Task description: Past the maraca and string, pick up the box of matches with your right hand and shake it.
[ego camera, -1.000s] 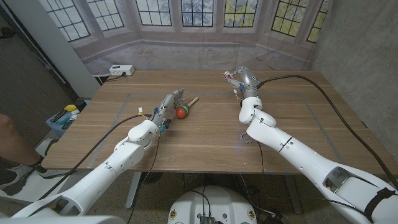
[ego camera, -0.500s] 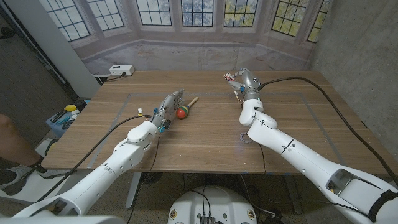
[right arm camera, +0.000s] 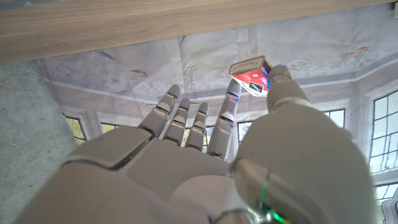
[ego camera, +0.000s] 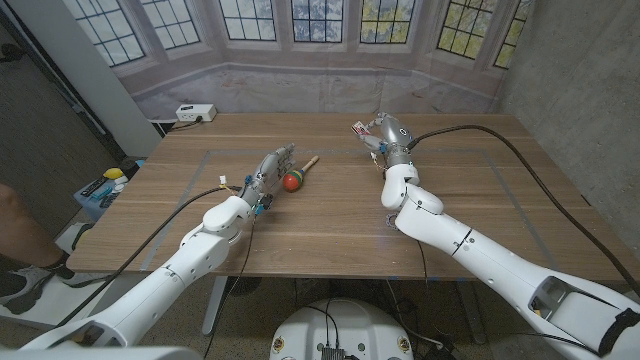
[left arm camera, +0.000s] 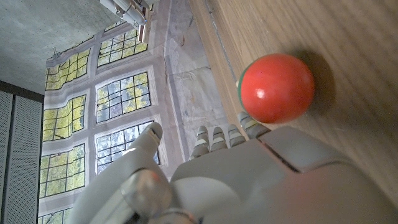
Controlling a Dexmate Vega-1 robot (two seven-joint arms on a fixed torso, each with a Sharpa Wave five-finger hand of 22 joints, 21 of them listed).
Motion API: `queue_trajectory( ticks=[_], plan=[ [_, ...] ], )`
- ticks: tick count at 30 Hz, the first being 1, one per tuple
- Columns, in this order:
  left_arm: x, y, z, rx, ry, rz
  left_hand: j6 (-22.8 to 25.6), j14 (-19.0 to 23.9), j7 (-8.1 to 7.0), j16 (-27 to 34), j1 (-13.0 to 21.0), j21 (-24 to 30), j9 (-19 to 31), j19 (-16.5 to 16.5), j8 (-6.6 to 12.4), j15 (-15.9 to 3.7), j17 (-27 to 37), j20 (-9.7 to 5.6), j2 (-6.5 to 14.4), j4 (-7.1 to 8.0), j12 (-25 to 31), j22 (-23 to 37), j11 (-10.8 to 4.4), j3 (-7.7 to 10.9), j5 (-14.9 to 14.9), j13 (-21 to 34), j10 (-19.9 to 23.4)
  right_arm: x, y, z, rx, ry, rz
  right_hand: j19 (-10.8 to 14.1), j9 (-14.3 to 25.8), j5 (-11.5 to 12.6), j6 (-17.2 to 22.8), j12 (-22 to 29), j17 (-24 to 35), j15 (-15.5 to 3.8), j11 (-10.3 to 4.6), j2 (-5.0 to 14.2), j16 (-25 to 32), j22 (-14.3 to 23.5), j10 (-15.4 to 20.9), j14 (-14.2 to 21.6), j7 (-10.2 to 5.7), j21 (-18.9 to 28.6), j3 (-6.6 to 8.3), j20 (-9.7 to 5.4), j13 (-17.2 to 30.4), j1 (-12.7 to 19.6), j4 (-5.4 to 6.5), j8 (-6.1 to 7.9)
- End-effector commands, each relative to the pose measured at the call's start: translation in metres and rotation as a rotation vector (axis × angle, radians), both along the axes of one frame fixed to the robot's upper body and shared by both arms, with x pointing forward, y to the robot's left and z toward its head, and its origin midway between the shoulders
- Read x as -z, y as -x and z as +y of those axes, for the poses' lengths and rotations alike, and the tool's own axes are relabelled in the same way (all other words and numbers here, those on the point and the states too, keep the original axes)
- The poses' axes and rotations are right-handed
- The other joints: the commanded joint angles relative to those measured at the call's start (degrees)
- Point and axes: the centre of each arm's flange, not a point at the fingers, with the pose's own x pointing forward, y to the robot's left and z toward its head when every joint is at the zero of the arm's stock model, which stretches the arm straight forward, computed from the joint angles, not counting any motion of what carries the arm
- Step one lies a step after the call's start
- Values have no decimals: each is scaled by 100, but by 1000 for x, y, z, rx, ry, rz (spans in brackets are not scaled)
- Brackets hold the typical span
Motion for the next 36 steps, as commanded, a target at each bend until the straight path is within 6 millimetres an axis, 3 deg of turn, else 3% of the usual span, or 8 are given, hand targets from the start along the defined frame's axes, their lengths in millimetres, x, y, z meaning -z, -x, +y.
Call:
queue_trajectory(
  ticks=[1, 36],
  plan=[
    [3, 4, 6, -2, 4, -3, 38, -31, 2, 15, 57, -10, 14, 7, 5, 25, 13, 26, 1, 12, 5, 25, 44, 12, 37, 19, 29, 11, 7, 19, -35, 62, 22, 16, 24, -13, 34, -14, 29, 6, -7, 49, 5, 14, 56, 31, 15, -6, -15, 28, 11, -4, -3, -19],
    [-12, -10, -11, 42, -11, -14, 32, -28, 4, 15, 67, -12, 14, 1, 1, 29, 12, 28, 2, 17, 2, 25, 39, 14, 38, 20, 24, 30, 32, 43, -88, 174, 66, 29, 27, -13, 54, -19, 30, 15, 2, 55, 3, 14, 72, 66, 16, -3, -27, 38, 12, -1, -9, -41]
  ],
)
